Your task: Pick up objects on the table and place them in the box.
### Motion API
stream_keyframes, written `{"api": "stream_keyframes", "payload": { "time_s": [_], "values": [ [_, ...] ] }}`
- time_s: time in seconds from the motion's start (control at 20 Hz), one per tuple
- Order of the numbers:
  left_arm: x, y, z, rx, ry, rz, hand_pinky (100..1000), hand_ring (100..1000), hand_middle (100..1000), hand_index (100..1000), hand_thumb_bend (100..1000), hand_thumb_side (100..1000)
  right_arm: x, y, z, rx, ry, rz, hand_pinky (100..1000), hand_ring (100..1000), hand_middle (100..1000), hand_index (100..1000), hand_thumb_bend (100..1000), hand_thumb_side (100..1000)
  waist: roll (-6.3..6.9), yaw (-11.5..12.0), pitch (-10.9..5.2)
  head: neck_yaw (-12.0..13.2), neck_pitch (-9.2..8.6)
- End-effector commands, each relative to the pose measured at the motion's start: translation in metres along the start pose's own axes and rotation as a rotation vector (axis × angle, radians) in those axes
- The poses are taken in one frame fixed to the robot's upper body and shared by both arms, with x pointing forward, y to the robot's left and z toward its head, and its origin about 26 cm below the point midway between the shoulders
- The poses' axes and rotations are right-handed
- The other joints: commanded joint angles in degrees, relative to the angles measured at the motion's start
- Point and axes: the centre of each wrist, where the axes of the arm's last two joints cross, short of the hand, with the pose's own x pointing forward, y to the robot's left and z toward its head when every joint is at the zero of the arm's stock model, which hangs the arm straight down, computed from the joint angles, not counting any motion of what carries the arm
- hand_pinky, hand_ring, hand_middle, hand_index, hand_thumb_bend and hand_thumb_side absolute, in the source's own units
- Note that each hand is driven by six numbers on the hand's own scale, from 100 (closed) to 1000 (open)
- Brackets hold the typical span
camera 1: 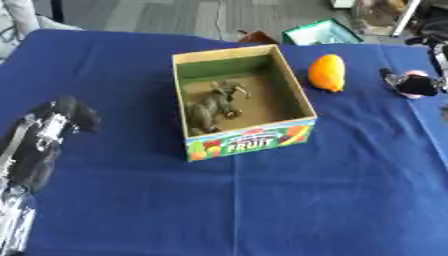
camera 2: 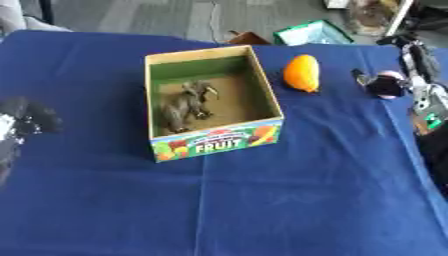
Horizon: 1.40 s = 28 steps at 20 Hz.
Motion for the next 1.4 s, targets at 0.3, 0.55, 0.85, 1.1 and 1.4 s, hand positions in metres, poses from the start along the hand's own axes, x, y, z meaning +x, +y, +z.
{"api": "stream_keyframes", "payload": {
  "time_s": [0.3, 0.55, 0.85, 1.1, 1.4],
  "values": [
    [0.009, 0.003, -0.001, -0.002, -0.035, -0.032, 643, 627, 564, 593, 226, 632, -0.014, -0.027, -0.001, -0.100, 0.057, 0.031, 807, 877, 762, 777, 442, 204, 0.81, -0.3, -0.09, 0.4, -1.16],
    [0.009, 0.003, 0.000, -0.001, -0.036, -0.035, 643, 627, 564, 593, 222, 633, -0.022, -0.028, 0.004, -0.158, 0.114, 0.031, 805, 886, 777, 775, 427, 145, 1.24, -0.4, 0.16, 0.5, -1.52],
    [0.009, 0.003, 0.000, -0.003, -0.036, -0.036, 643, 627, 564, 593, 219, 636, -0.028, -0.026, 0.010, -0.165, 0.144, 0.035, 803, 885, 773, 773, 423, 131, 1.44, -0.5, 0.38, 0.7, -1.82],
    [0.010, 0.002, 0.000, -0.005, -0.038, -0.038, 644, 628, 564, 594, 215, 638, -0.031, -0.024, 0.013, -0.161, 0.159, 0.029, 799, 882, 769, 770, 389, 108, 1.69, -0.3, 0.72, 0.0, -2.19],
    [0.011, 0.002, 0.001, -0.006, -0.043, -0.041, 644, 628, 565, 594, 212, 642, -0.031, -0.023, 0.013, -0.153, 0.157, 0.013, 798, 879, 760, 766, 376, 101, 1.88, -0.3, 1.14, -3.0, -2.78]
  ]
}}
